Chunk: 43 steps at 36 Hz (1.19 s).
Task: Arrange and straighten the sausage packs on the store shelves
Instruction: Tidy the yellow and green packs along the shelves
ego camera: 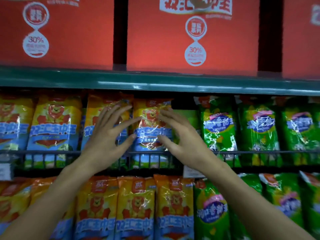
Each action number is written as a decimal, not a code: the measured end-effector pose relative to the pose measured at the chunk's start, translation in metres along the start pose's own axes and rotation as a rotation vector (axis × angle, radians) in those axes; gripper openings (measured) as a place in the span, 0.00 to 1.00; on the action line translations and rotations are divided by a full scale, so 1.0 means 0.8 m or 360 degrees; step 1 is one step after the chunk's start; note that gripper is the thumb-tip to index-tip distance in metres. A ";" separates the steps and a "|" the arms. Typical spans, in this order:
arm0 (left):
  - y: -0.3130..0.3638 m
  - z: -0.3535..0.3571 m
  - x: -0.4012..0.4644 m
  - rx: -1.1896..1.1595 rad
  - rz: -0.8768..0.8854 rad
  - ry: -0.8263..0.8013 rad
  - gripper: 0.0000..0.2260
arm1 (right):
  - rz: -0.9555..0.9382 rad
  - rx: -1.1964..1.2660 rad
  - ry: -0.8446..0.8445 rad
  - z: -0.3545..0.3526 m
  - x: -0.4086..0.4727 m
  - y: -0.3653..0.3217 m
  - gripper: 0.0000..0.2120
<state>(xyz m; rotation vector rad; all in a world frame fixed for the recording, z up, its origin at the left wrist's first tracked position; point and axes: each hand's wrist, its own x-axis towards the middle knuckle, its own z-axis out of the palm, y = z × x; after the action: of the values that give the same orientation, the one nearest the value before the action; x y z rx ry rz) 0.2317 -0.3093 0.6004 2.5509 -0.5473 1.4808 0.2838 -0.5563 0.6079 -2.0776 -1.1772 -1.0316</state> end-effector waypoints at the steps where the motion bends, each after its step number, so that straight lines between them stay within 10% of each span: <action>1: 0.007 0.001 0.002 -0.0033 -0.0010 0.0057 0.20 | -0.0029 0.0004 0.0046 -0.017 -0.008 0.005 0.25; 8: 0.118 0.031 0.025 -0.0161 0.0173 -0.0024 0.17 | 0.0102 0.0173 0.0293 -0.123 -0.065 0.073 0.21; 26: 0.199 0.113 0.097 -0.0651 -0.0359 -0.0670 0.33 | 0.0635 -0.0456 -0.0299 -0.138 -0.088 0.144 0.36; 43: 0.185 0.117 0.080 -0.0811 -0.0378 0.0071 0.25 | 0.0473 -0.0239 0.0029 -0.086 -0.077 0.123 0.34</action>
<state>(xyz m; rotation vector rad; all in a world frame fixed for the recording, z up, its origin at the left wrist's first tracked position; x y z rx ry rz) 0.2803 -0.4897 0.5996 2.0981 -0.5139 1.1374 0.3253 -0.6837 0.5887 -2.2681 -0.7704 -1.0176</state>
